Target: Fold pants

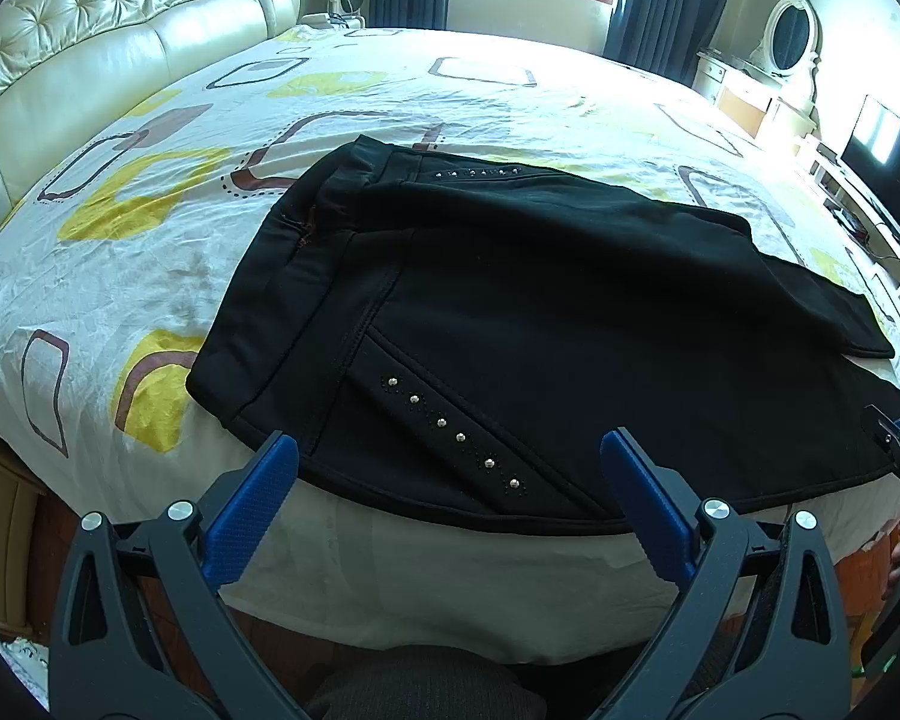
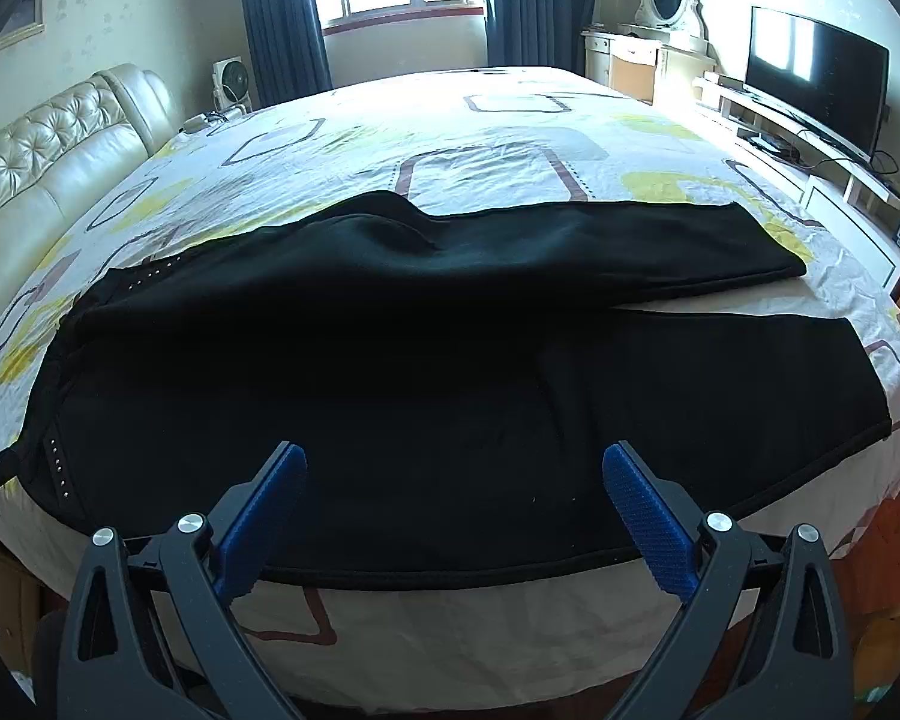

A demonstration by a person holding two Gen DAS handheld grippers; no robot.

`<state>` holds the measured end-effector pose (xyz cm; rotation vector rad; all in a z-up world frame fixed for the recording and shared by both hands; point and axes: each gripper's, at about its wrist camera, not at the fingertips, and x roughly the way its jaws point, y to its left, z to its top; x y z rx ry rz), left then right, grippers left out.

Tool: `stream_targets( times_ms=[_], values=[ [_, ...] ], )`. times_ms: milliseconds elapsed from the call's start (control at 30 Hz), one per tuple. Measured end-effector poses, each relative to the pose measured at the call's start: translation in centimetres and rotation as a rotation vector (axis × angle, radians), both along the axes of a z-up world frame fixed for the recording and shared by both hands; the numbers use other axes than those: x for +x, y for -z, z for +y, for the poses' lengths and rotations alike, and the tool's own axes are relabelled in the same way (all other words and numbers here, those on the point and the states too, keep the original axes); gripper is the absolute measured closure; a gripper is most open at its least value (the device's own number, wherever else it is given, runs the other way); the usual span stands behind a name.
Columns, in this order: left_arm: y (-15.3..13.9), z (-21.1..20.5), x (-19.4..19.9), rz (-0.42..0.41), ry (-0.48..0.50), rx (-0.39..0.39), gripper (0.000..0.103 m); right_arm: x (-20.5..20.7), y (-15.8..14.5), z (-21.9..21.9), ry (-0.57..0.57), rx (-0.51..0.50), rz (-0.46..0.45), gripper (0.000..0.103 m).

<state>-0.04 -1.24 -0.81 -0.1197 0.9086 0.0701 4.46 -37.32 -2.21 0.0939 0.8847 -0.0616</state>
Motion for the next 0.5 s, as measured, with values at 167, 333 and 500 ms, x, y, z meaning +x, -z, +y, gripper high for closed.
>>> stream_targets(
  times_ms=[167,333,500],
  values=[
    [0.04,0.04,0.04,0.007,0.000,-0.003,0.002,-0.01,0.09,0.18,-0.004,0.000,0.006,0.004],
    [0.06,0.06,0.05,0.006,-0.001,-0.003,0.002,-0.10,0.17,0.33,-0.006,-0.002,0.007,0.004],
    [0.10,0.07,0.05,0.008,-0.004,-0.004,0.002,-0.15,0.22,0.35,-0.008,-0.002,0.008,0.004]
  ],
)
